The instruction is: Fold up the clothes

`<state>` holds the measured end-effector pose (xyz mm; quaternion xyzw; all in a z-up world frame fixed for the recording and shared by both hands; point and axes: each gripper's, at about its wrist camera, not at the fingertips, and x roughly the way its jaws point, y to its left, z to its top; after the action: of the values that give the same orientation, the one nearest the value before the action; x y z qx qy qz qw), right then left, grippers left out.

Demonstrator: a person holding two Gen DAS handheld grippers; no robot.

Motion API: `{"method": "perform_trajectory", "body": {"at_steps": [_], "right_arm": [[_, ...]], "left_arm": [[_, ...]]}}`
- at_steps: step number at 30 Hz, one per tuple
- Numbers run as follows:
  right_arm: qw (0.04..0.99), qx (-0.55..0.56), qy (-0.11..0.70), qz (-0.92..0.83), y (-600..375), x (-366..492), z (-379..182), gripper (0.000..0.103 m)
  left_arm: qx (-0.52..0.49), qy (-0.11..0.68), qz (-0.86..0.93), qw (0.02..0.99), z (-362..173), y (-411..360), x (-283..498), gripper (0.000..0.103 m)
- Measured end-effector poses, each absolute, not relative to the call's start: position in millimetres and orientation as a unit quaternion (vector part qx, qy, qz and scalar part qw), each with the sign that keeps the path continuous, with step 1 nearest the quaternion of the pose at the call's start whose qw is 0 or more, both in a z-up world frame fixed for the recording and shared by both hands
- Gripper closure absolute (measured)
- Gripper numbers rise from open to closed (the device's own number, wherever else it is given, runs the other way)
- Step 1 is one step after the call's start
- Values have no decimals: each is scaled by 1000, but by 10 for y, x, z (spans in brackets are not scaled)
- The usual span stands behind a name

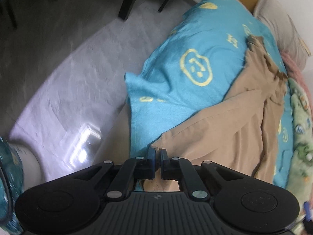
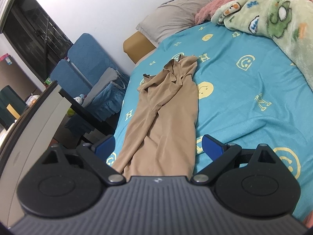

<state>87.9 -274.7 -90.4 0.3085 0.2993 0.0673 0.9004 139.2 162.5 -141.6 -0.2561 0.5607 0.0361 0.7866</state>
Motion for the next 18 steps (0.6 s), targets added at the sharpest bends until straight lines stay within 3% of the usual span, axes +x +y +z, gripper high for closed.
{"method": "perform_trajectory", "body": {"at_steps": [7, 13, 18], "right_arm": [[896, 318, 306, 58, -2790, 882, -939, 6], [893, 318, 314, 48, -2809, 896, -982, 6], [887, 322, 330, 42, -2810, 911, -1054, 6]], "left_arm": [[-23, 431, -48, 901, -770, 853, 824, 98], [137, 333, -175, 917, -589, 25, 123, 98], [200, 356, -277, 870, -798, -471, -45, 98]]}}
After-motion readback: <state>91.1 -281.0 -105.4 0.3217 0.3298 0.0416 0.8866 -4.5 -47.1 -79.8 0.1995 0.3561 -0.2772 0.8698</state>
